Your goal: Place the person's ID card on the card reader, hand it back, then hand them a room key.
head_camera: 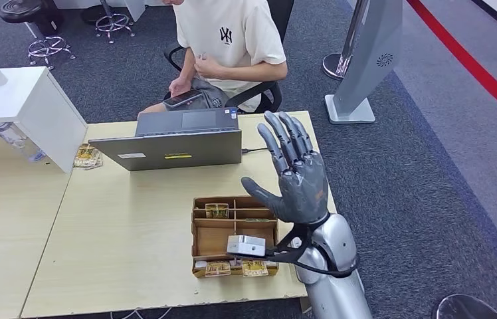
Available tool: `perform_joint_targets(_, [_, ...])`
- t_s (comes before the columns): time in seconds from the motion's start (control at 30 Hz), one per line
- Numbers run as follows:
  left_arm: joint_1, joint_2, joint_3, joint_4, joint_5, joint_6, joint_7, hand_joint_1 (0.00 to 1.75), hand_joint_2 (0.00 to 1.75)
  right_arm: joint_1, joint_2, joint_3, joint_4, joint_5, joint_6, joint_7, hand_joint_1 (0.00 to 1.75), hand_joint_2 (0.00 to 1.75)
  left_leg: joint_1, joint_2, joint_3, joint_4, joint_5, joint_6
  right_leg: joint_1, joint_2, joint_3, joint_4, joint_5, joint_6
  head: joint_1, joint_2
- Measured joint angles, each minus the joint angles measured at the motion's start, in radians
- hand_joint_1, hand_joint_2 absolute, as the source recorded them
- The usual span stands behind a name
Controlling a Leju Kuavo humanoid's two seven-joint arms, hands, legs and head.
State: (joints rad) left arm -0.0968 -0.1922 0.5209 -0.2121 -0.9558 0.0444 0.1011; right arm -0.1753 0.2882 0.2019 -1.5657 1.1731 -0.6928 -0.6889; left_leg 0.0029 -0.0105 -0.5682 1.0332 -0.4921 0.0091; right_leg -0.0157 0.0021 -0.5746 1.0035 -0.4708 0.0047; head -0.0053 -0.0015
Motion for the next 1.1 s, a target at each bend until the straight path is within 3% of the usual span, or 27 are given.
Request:
perform_joint_targets(0.07, [0.004, 0.0, 0.005, 0.0, 0.002, 0.006, -0.004, 0.0, 0.0, 0.04, -0.002, -0.008, -0.036, -0.008, 0.0, -0.004, 0.0, 1.75, 0.0, 0.001, 0.0, 0.0, 0.0, 0.0, 0.0, 0.001, 0.0, 0.0, 0.0, 0.0, 0.0, 0.0])
perform_joint_targets(0.17, [0.008, 0.0, 0.013, 0.0, 0.002, 0.01, -0.008, 0.0, 0.0, 0.098, -0.008, -0.016, -0.075, -0.015, 0.0, -0.005, 0.72, 1.75, -0.001, 0.0, 0.0, 0.0, 0.0, 0.0, 0.0, 0.0, 0.0, 0.0, 0.0, 0.0, 0.0, 0.0])
perform_joint_targets(0.2, [0.009, 0.0, 0.016, 0.0, 0.001, 0.01, -0.01, 0.0, 0.0, 0.114, -0.01, -0.017, -0.082, -0.019, 0.0, -0.005, 1.13, 1.75, -0.001, 0.0, 0.0, 0.0, 0.0, 0.0, 0.0, 0.0, 0.0, 0.0, 0.0, 0.0, 0.0, 0.0])
perform_joint_targets(0.23, [0.009, 0.0, 0.019, 0.0, 0.0, 0.01, -0.013, 0.0, 0.0, 0.129, -0.012, -0.02, -0.085, -0.022, 0.0, -0.005, 1.36, 1.75, -0.001, 0.0, 0.0, 0.0, 0.0, 0.0, 0.0, 0.0, 0.0, 0.0, 0.0, 0.0, 0.0, 0.0])
perform_joint_targets(0.3, [0.01, 0.0, 0.026, 0.0, -0.002, 0.01, -0.017, 0.0, 0.0, 0.154, -0.012, -0.024, -0.088, -0.017, 0.0, -0.005, 1.71, 1.75, 0.0, 0.0, 0.0, 0.0, 0.0, 0.0, 0.0, 0.0, 0.0, 0.0, 0.0, 0.0, 0.0, 0.0])
perform_joint_targets(0.33, [0.01, 0.0, 0.029, 0.0, -0.002, 0.01, -0.017, 0.0, 0.0, 0.163, -0.012, -0.026, -0.087, -0.009, 0.0, -0.005, 1.73, 1.75, 0.0, 0.0, 0.0, 0.0, 0.0, 0.0, 0.0, 0.0, 0.0, 0.0, 0.0, 0.0, 0.0, 0.0])
perform_joint_targets(0.5, [0.01, 0.0, 0.054, 0.0, -0.036, 0.009, -0.025, 0.0, 0.0, 0.176, -0.012, -0.042, -0.029, 0.041, 0.0, -0.005, 1.74, 1.75, 0.0, 0.001, 0.0, 0.0, 0.0, 0.0, 0.001, 0.001, 0.0, 0.0, 0.0, 0.0, 0.0, 0.0])
perform_joint_targets(0.57, [0.01, -0.001, 0.065, 0.0, -0.041, 0.01, -0.026, 0.0, 0.0, 0.18, -0.012, -0.049, -0.002, 0.056, 0.0, -0.005, 1.64, 1.75, 0.0, 0.001, 0.0, 0.0, 0.0, 0.0, 0.001, 0.001, 0.0, 0.0, 0.0, 0.0, 0.0, 0.0])
perform_joint_targets(0.6, [0.01, 0.0, 0.069, 0.0, -0.042, 0.01, -0.026, 0.0, 0.0, 0.182, -0.013, -0.051, 0.011, 0.06, 0.0, -0.002, 1.51, 1.75, 0.0, 0.001, 0.0, 0.0, 0.0, 0.0, 0.001, 0.001, 0.0, 0.0, 0.0, 0.0, 0.0, 0.0])
perform_joint_targets(0.67, [0.01, 0.0, 0.076, 0.0, -0.042, 0.01, -0.025, 0.0, 0.0, 0.188, -0.015, -0.051, 0.035, 0.076, 0.0, 0.015, 1.11, 1.75, 0.0, 0.001, 0.0, 0.0, 0.0, 0.0, 0.0, 0.001, 0.0, 0.0, 0.0, 0.0, 0.0, 0.0])
perform_joint_targets(0.73, [0.01, 0.0, 0.082, 0.0, -0.042, 0.01, -0.022, 0.0, 0.0, 0.196, -0.016, -0.041, 0.059, 0.107, 0.0, 0.046, 0.86, 1.75, 0.0, 0.001, 0.0, 0.0, 0.0, 0.0, 0.0, 0.001, 0.0, 0.0, 0.0, 0.0, 0.0, 0.0])
perform_joint_targets(0.9, [0.009, 0.0, 0.087, 0.0, -0.045, 0.01, -0.02, 0.0, 0.0, 0.206, -0.023, -0.004, 0.111, 0.147, 0.0, 0.102, 0.67, 1.75, 0.0, 0.001, 0.0, 0.0, 0.0, 0.0, 0.0, 0.001, 0.0, 0.0, 0.0, 0.0, 0.0, 0.0])
perform_joint_targets(1.1, [0.008, 0.0, 0.088, 0.0, -0.054, 0.01, -0.02, 0.0, 0.0, 0.222, -0.034, 0.05, 0.155, 0.175, 0.0, 0.155, 0.65, 1.75, 0.0, 0.001, 0.0, 0.0, 0.0, 0.0, 0.0, 0.001, 0.0, 0.0, 0.0, 0.0, 0.0, 0.0])
